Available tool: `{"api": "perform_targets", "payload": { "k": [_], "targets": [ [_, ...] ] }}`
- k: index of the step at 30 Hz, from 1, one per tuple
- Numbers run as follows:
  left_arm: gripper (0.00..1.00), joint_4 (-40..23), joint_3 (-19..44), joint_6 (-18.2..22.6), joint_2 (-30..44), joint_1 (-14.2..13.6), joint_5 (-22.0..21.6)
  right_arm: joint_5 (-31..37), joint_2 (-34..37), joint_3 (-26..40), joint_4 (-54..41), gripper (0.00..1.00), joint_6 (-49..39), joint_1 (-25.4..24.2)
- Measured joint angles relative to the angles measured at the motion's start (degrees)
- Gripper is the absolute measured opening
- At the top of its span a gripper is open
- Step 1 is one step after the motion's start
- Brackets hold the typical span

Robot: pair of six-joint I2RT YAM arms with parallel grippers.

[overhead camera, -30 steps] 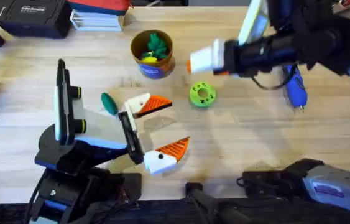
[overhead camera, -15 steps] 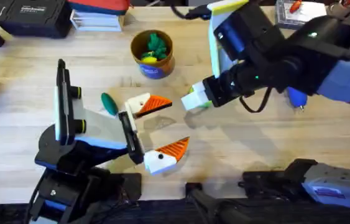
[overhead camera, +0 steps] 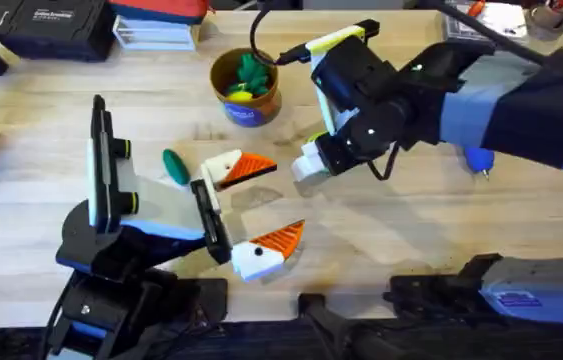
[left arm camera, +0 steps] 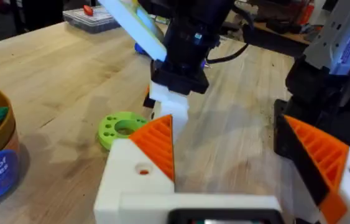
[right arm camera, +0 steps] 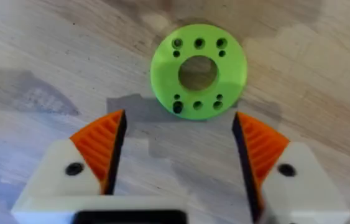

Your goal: Pick up the gripper from the table and insert it into the empty holder that is missing its gripper. Then pick up a screw, insert it into the mounting hole, and use the screwdriver to tighten it. Finally, clean up the table by picking up the vegetable and placing it into the bucket.

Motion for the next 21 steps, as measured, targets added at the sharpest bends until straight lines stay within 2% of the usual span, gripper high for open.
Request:
{"api": "perform_targets", "payload": {
  "k": [2,5,8,21],
  "targets": [
    [0.984,0.01,0.0,0.0,0.0,0.0,-0.01,0.0,0.43,0.02,0.25,0.846,0.1,0.1],
    [0.985,0.01,0.0,0.0,0.0,0.0,-0.01,0.0,1.49,0.02,0.77,0.602,0.19,0.23],
    [0.986,0.01,0.0,0.02,0.02,0.0,-0.01,0.0,2.38,0.02,1.82,0.456,0.21,0.23],
    [0.985,0.01,0.0,0.0,0.0,0.0,-0.01,0.0,2.73,0.02,3.17,0.247,0.21,0.34]
  ]
}}
